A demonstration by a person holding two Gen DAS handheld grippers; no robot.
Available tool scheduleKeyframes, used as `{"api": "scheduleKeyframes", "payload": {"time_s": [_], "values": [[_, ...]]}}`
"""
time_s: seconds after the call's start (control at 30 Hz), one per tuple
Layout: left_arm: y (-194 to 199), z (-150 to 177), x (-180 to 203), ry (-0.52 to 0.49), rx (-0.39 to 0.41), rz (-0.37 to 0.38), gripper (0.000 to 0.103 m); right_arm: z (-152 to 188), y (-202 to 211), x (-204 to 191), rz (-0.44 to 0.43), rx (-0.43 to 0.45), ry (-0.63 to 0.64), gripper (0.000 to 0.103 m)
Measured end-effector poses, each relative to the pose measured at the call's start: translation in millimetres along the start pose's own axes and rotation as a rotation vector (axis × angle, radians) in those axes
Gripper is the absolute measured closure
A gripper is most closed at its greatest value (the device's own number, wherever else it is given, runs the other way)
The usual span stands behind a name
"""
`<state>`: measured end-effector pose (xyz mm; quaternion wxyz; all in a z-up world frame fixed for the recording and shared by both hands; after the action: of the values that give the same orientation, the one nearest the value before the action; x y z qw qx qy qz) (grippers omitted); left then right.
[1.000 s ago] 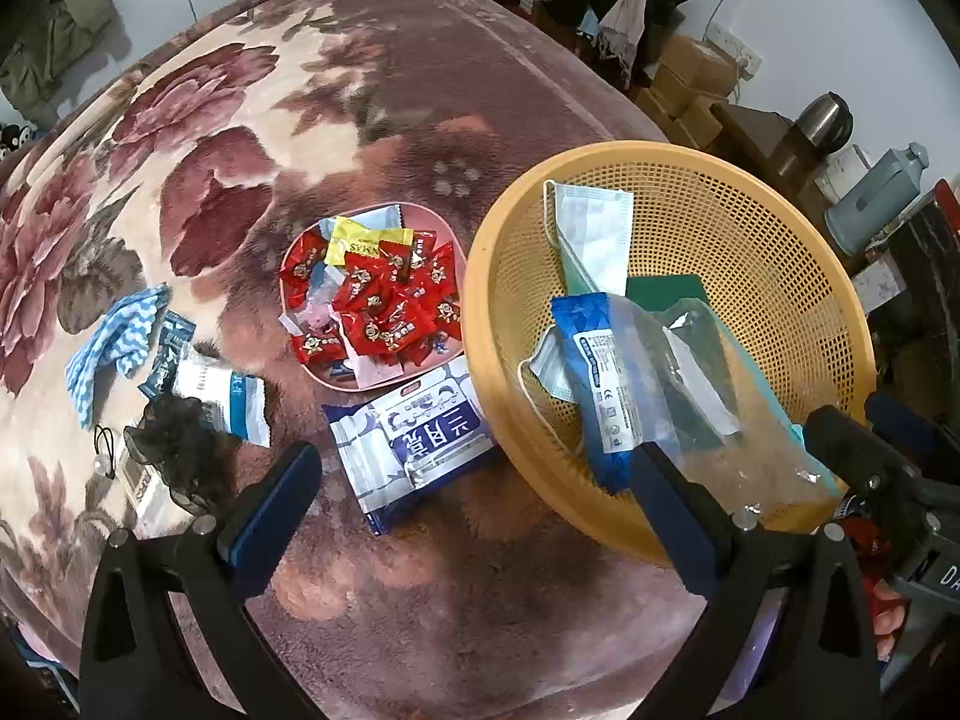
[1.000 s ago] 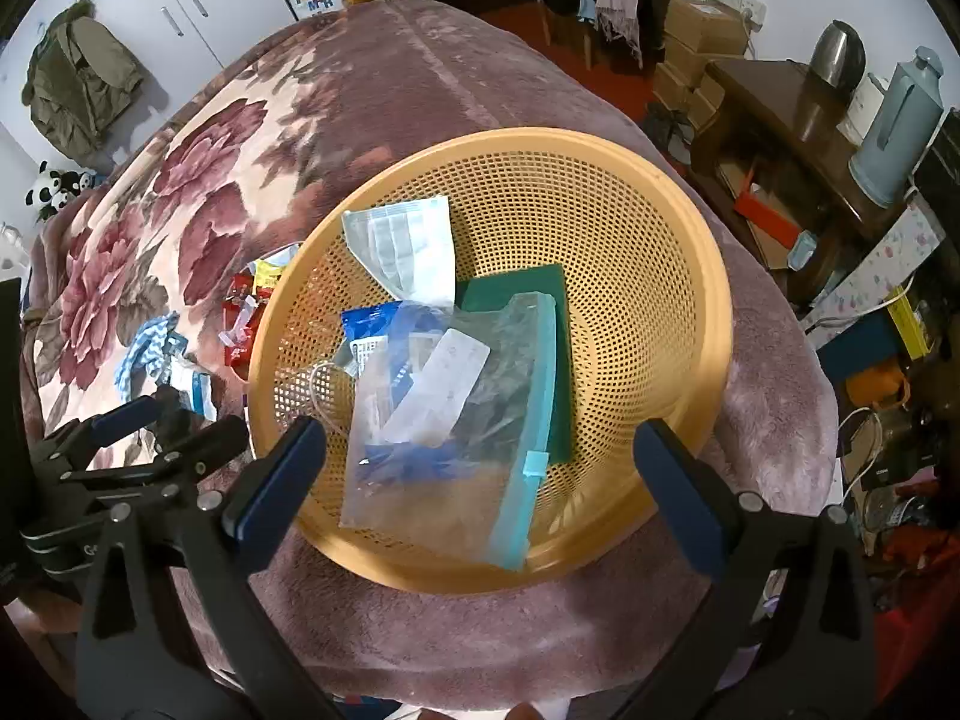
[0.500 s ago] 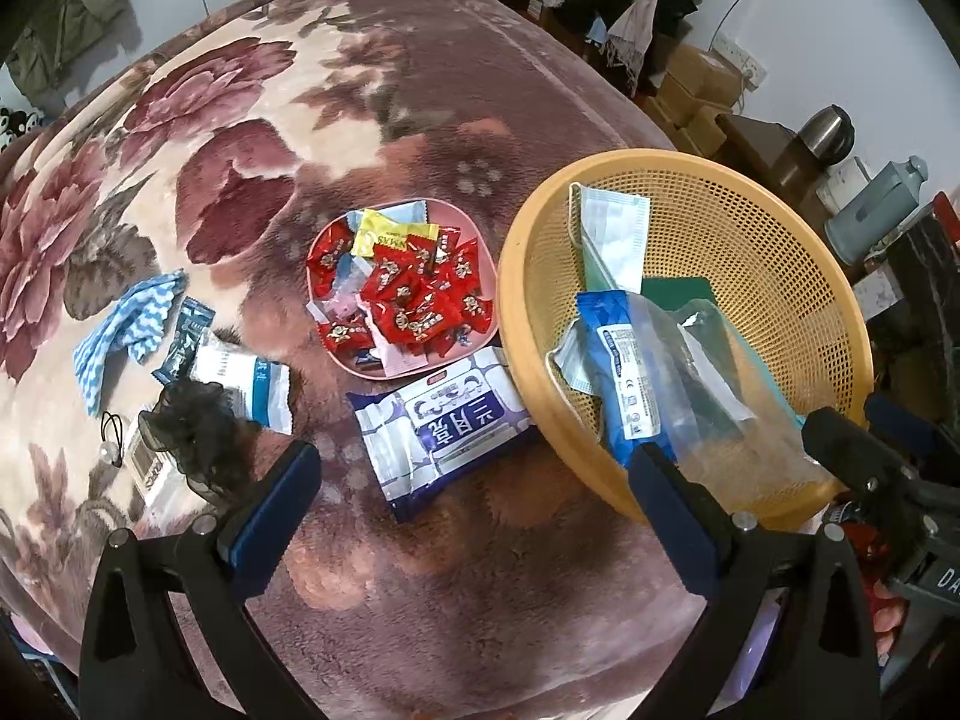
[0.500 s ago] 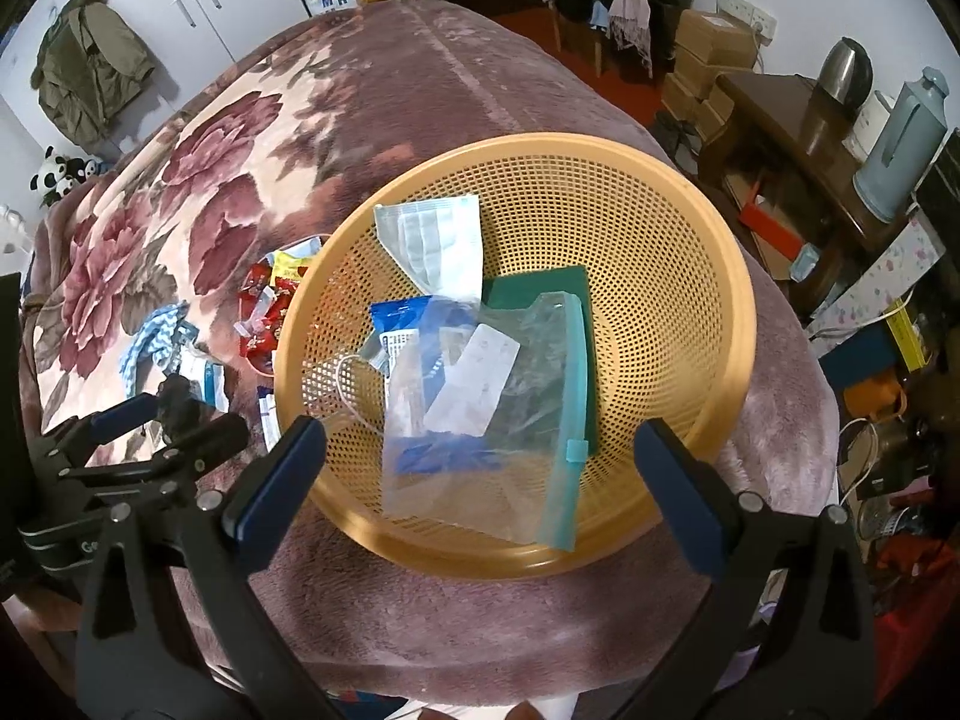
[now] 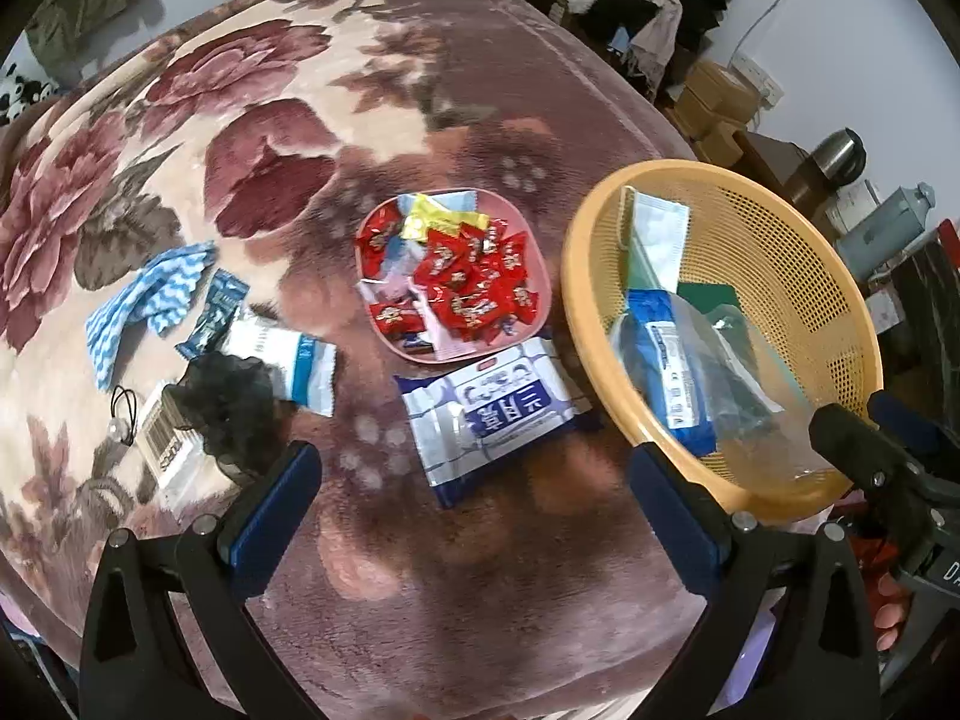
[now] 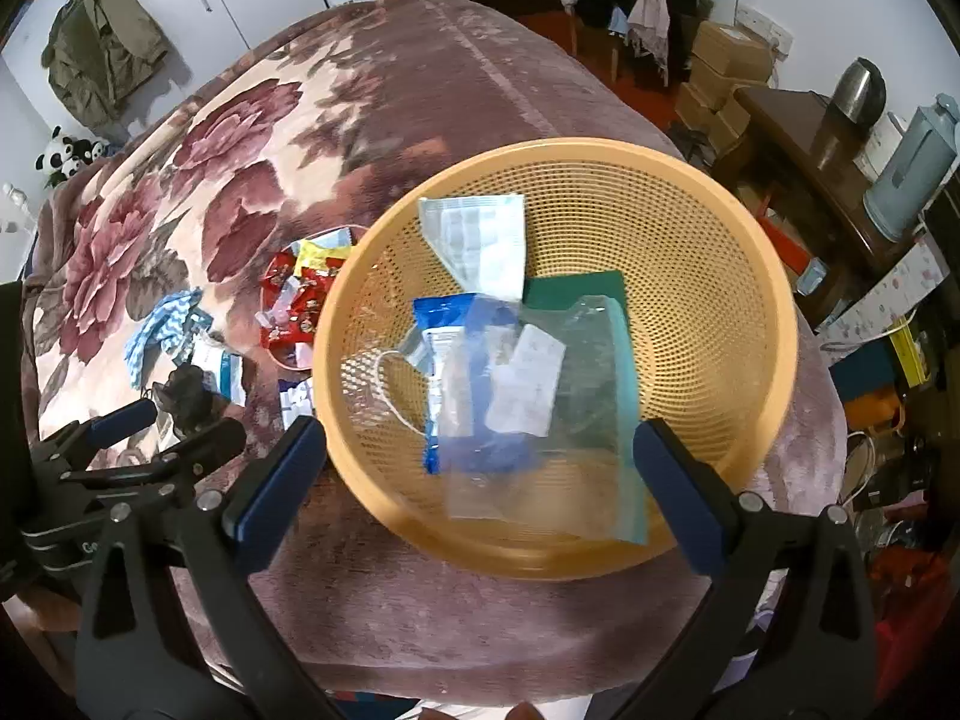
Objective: Organize soft objects
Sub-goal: 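Move both open grippers back over the remaining items on the blanket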
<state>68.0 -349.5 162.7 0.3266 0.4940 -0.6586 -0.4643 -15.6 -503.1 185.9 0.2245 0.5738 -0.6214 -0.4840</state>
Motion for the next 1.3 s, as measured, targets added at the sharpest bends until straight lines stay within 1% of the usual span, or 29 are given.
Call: {"api": "scheduleKeyframes", "payload": {"time_s": [0.7,1.07,1.3], "values": [[-6.8,13.1,-54.9,0.075,-0.018,0.01,0.001,5.9,-19.4,-45.7,0.013,-0.034,0.064,0.0],[-5.3,21.3,-88.6,0.124,-0.021,0.004,0.001,9.7,-28.6,-80.4,-0.003,-0.049,0.119,0.0],[-4.6,27.9,-103.9,0.142,-0.022,-0.001,0.001,12.9,-32.4,-93.3,-0.006,-0.057,0.136,0.0]]}}
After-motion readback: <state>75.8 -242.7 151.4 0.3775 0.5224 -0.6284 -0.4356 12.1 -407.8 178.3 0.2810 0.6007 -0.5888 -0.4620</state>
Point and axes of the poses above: each gripper's, at about its wrist camera, not at the fingertips, and y roughly against the way its jaws point, x to its right, z to its underside, the point moved 2 cm from there along -y, roughly the way its jaws point, and after that the axes turned 9 degrees about -z, right-handed, at the moved point
